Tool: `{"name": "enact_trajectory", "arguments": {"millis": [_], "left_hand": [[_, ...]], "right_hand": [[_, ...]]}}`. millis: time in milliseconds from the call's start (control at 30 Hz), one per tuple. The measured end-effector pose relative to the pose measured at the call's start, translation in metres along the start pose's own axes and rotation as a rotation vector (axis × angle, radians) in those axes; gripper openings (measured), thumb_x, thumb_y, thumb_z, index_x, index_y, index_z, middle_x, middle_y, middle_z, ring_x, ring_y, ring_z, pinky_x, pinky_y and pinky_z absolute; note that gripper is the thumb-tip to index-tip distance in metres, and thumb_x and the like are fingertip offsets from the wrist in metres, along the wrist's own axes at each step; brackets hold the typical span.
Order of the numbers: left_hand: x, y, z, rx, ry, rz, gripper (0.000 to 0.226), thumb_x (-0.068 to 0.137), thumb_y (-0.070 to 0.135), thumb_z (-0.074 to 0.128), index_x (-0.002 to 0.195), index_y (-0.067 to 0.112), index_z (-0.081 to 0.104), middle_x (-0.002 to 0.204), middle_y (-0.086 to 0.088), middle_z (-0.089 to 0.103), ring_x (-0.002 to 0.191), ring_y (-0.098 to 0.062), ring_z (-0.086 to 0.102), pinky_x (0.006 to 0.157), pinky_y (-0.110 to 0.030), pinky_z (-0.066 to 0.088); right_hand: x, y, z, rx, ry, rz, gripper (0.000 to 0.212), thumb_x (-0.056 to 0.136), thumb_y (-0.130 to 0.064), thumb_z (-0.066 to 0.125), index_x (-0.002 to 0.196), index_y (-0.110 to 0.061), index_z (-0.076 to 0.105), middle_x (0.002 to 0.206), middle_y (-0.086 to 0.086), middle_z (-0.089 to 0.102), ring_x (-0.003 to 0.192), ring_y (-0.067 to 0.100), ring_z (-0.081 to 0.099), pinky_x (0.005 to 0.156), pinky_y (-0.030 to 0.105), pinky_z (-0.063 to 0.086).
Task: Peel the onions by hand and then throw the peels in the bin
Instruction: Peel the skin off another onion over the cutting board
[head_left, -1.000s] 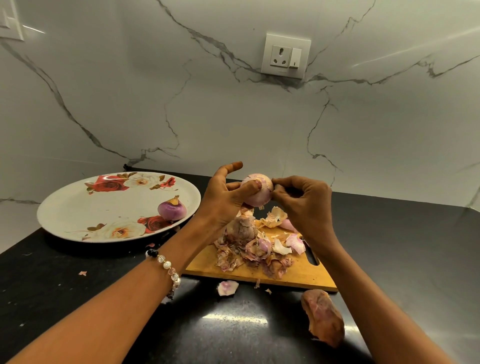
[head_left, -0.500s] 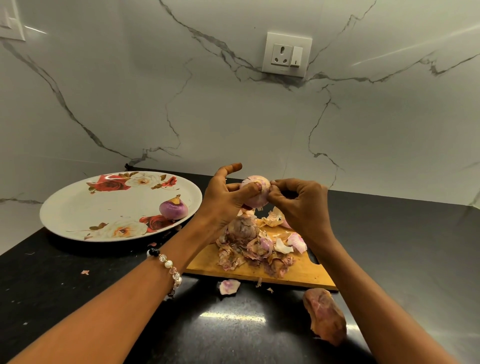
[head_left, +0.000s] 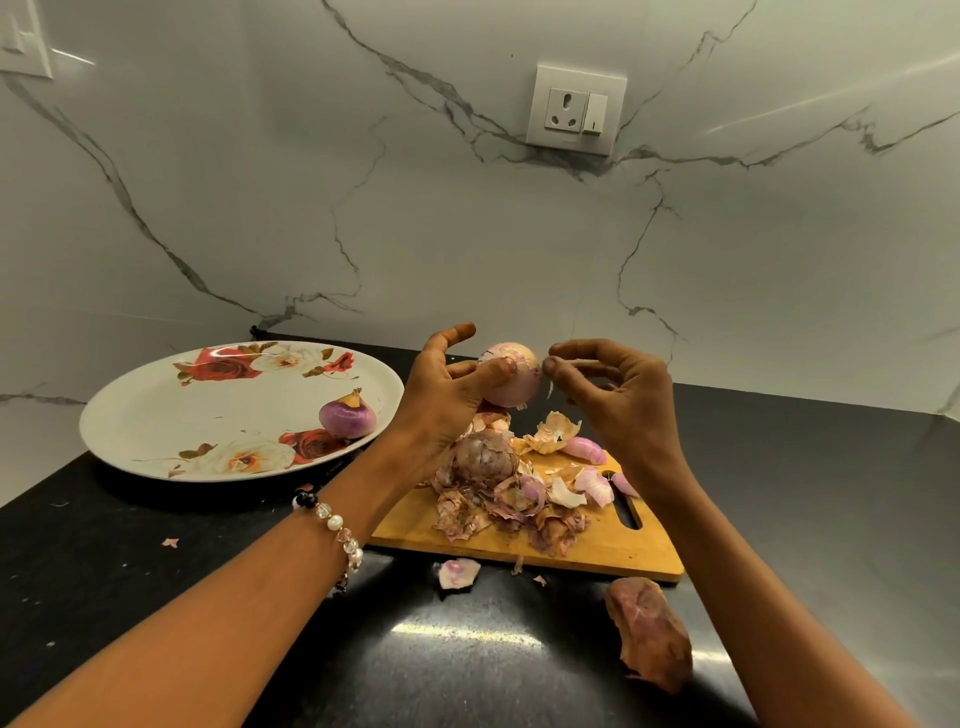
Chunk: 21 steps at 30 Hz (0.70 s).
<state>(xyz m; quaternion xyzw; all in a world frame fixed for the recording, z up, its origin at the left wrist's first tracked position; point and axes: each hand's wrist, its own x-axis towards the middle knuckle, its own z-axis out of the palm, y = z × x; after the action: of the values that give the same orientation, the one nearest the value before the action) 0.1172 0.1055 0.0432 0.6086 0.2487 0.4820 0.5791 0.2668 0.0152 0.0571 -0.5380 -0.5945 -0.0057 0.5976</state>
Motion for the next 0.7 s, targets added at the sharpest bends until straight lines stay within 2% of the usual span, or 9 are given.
{"name": "enact_trajectory", "arguments": {"millis": [67, 167, 333, 500, 600, 700], "left_hand": [[0.000, 0.000, 0.000, -0.003, 0.004, 0.005, 0.074, 0.073, 0.028, 0.074, 0.138, 0.022, 0.038, 0.125, -0.018, 0.059, 0.105, -0.029, 0.065, 0.078, -0.037, 0.059], [-0.001, 0.000, 0.001, 0.023, -0.004, 0.038, 0.072, 0.076, 0.024, 0.073, 0.138, 0.022, 0.038, 0.125, -0.016, 0.059, 0.103, -0.025, 0.065, 0.071, -0.029, 0.059], [-0.002, -0.001, 0.001, 0.070, -0.008, 0.058, 0.076, 0.073, 0.028, 0.074, 0.139, 0.022, 0.037, 0.123, -0.013, 0.059, 0.101, -0.021, 0.064, 0.074, -0.028, 0.059], [-0.002, -0.001, 0.001, -0.024, -0.028, -0.005, 0.079, 0.068, 0.029, 0.075, 0.138, 0.020, 0.041, 0.122, -0.016, 0.060, 0.101, -0.029, 0.066, 0.080, -0.042, 0.058], [-0.003, 0.002, 0.001, -0.120, -0.031, -0.038, 0.066, 0.076, 0.025, 0.071, 0.136, 0.018, 0.045, 0.118, -0.010, 0.057, 0.098, -0.029, 0.066, 0.081, -0.044, 0.058], [-0.001, 0.004, 0.001, -0.170, -0.063, -0.046, 0.048, 0.084, 0.019, 0.065, 0.129, 0.021, 0.048, 0.113, -0.006, 0.057, 0.092, -0.025, 0.067, 0.076, -0.037, 0.059]], "right_hand": [[0.000, 0.002, 0.002, -0.092, -0.010, -0.024, 0.017, 0.079, -0.021, 0.077, 0.093, -0.013, 0.073, 0.097, -0.004, 0.067, 0.088, 0.008, 0.066, 0.067, 0.016, 0.055], [0.001, 0.006, 0.006, -0.157, -0.013, -0.020, 0.014, 0.079, -0.017, 0.078, 0.089, -0.010, 0.074, 0.102, 0.001, 0.064, 0.092, 0.010, 0.063, 0.066, 0.020, 0.055], [-0.001, 0.006, 0.011, -0.196, -0.009, -0.013, 0.005, 0.082, -0.011, 0.076, 0.083, -0.010, 0.071, 0.097, -0.001, 0.062, 0.092, 0.019, 0.061, 0.068, 0.029, 0.055], [0.001, 0.008, 0.009, -0.221, -0.018, 0.055, 0.007, 0.087, -0.010, 0.069, 0.084, -0.012, 0.063, 0.093, 0.000, 0.057, 0.083, 0.010, 0.054, 0.065, 0.007, 0.044], [0.002, 0.014, 0.004, -0.252, -0.016, 0.126, 0.007, 0.088, -0.010, 0.067, 0.083, -0.010, 0.062, 0.090, 0.004, 0.058, 0.079, 0.013, 0.055, 0.064, 0.008, 0.044], [0.004, 0.017, -0.002, -0.194, -0.003, 0.180, 0.004, 0.088, -0.006, 0.068, 0.088, -0.010, 0.066, 0.088, 0.005, 0.066, 0.080, 0.018, 0.064, 0.069, 0.018, 0.052]]}}
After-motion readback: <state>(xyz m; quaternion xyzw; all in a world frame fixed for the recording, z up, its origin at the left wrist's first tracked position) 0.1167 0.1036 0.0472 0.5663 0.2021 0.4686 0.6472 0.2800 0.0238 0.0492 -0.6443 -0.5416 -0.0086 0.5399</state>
